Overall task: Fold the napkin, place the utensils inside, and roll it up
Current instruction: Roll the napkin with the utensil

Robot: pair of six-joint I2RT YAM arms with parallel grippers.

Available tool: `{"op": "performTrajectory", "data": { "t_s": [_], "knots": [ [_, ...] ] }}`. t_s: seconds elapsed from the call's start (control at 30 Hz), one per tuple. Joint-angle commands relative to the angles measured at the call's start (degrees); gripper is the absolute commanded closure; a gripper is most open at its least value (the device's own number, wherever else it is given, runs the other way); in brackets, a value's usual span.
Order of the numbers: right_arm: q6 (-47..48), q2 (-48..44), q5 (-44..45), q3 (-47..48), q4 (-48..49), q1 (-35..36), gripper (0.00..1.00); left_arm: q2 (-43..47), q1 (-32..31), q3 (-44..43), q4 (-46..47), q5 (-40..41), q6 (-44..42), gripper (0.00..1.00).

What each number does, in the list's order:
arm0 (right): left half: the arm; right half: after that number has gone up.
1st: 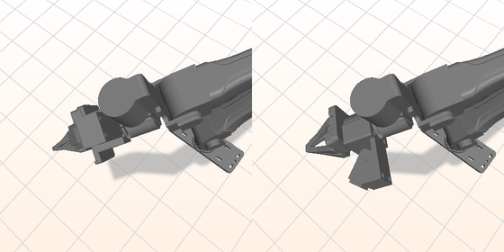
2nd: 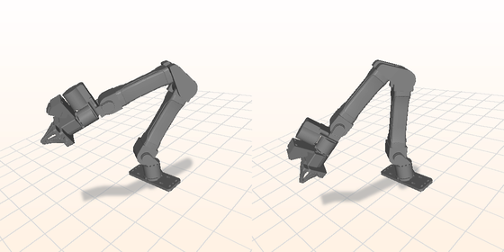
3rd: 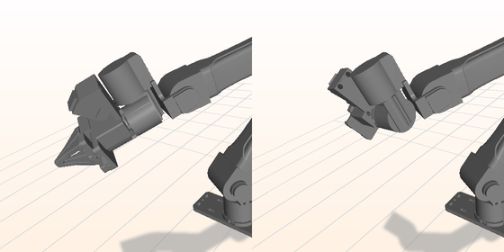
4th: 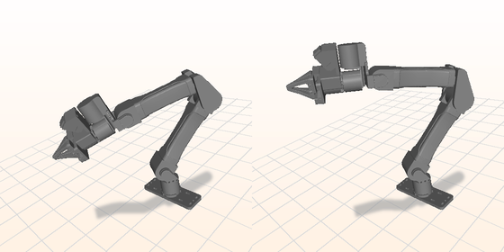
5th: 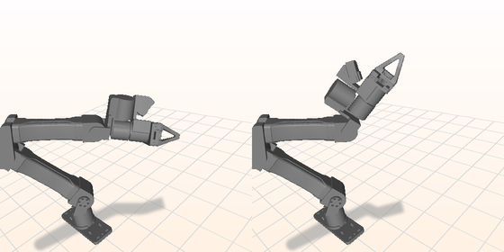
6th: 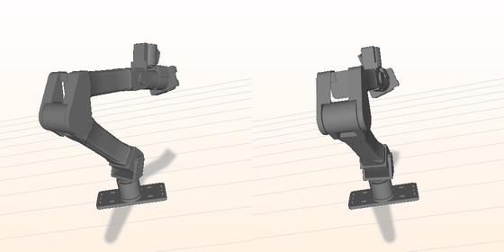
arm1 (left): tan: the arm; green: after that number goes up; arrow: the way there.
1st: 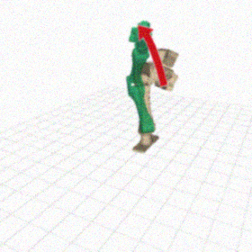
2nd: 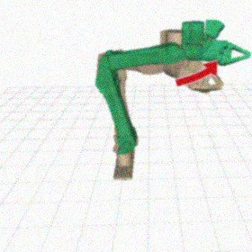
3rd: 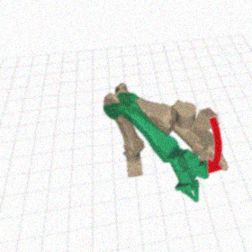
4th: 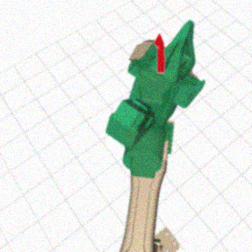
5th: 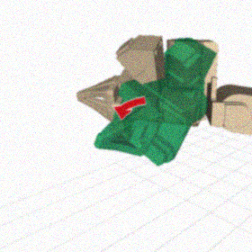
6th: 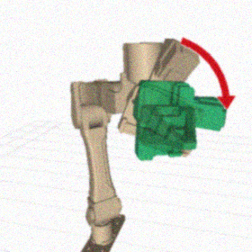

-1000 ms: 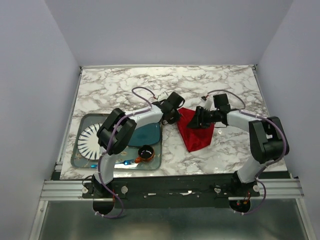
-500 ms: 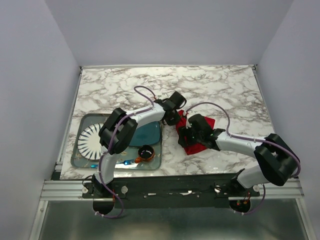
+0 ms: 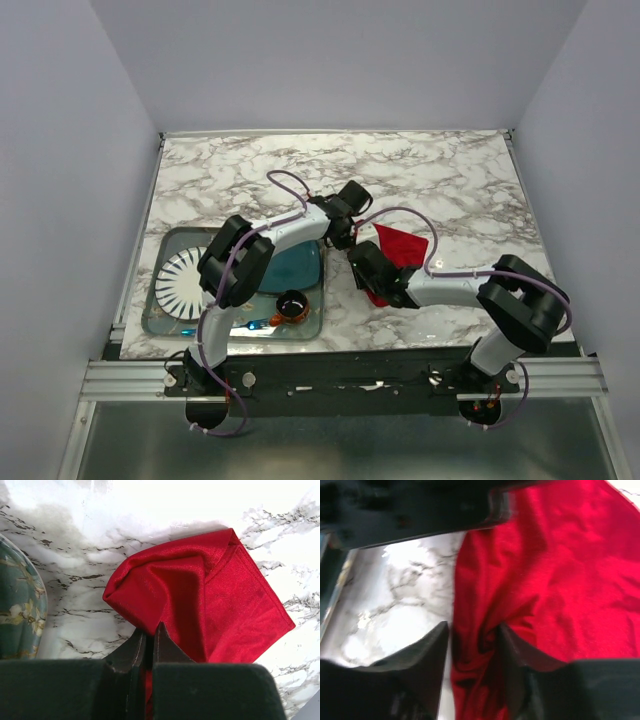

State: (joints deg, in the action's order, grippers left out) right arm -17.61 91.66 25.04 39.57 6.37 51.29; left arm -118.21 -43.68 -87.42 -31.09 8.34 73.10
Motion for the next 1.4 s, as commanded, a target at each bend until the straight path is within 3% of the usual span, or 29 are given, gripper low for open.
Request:
{"op": "performTrajectory", "data": {
  "t_s": [0.0,0.07,0.13,0.3,0.33,0.37,0.43,0.53,0.6,0.67,0.77,0.9,1.0,1.03,1.1,1.3,1.37],
  "knots": [
    [-4.80,2.91,7.39,-2.04,-4.08,-0.31,0.69,0.70,0.17,-0.48,-2.92,-1.75,0.29,1.00],
    [-5.33,2.65,6.87,-3.18,-3.82,-0.31,0.81,1.31,0.61,-0.04,-2.92,-1.22,0.03,1.00],
    [-5.16,2.04,5.82,-3.45,-3.91,-0.31,0.86,1.49,1.05,0.23,-2.83,-1.39,-0.15,1.00],
    [-3.49,-0.95,-8.23,-3.45,-3.56,-3.73,0.97,1.41,2.37,-0.82,0.32,-3.14,-6.81,1.00],
    [-3.49,-2.35,-10.95,-3.97,-3.04,-5.04,0.97,1.49,2.72,-0.56,1.63,-3.85,-11.01,0.85],
    [-2.62,-2.97,-19.76,-5.80,-1.99,-8.89,0.99,2.10,3.42,-0.04,5.30,-4.55,-12.53,0.78],
    [-2.61,-4.90,-24.32,-7.22,1.53,-11.55,0.99,2.81,4.13,1.81,8.23,-5.61,-15.78,0.60],
    [-2.34,-4.04,-35.47,-7.14,2.59,-17.00,1.00,4.48,4.92,3.39,11.48,-6.23,-18.34,0.45],
    [-2.26,-1.84,-45.57,-7.31,5.82,-20.95,0.99,6.32,5.18,4.36,13.86,-6.14,-20.36,0.40],
    [-3.48,0.00,-50.76,-6.70,7.07,-24.46,0.99,8.16,5.71,4.71,14.91,-6.41,-22.55,0.12],
    [-4.54,3.78,-60.96,-4.77,8.57,-28.24,0.99,11.23,6.24,5.76,15.36,-5.53,-24.49,0.05],
    [-8.93,10.63,-79.20,-3.54,13.20,-35.36,0.99,14.76,5.98,10.14,16.85,-8.07,-25.64,0.08],
    [-13.50,16.17,-87.75,-1.70,14.54,-39.15,0.99,15.38,5.19,13.40,20.19,-13.33,-24.59,0.19],
    [-14.46,18.88,-89.44,-1.08,14.46,-39.68,0.99,15.12,4.92,14.02,21.24,-14.74,-24.24,0.28],
    [-16.67,21.27,-92.87,0.33,13.93,-41.00,0.99,14.33,4.40,15.86,24.05,-17.03,-23.80,0.34],
    [-15.18,24.36,-91.06,2.61,7.98,-42.23,0.98,11.26,4.13,17.73,37.51,-25.47,-20.63,0.61],
    [-14.56,24.36,-90.08,3.32,6.82,-42.32,0.98,8.54,4.22,17.11,39.07,-27.66,-19.58,0.76]
  ]
}}
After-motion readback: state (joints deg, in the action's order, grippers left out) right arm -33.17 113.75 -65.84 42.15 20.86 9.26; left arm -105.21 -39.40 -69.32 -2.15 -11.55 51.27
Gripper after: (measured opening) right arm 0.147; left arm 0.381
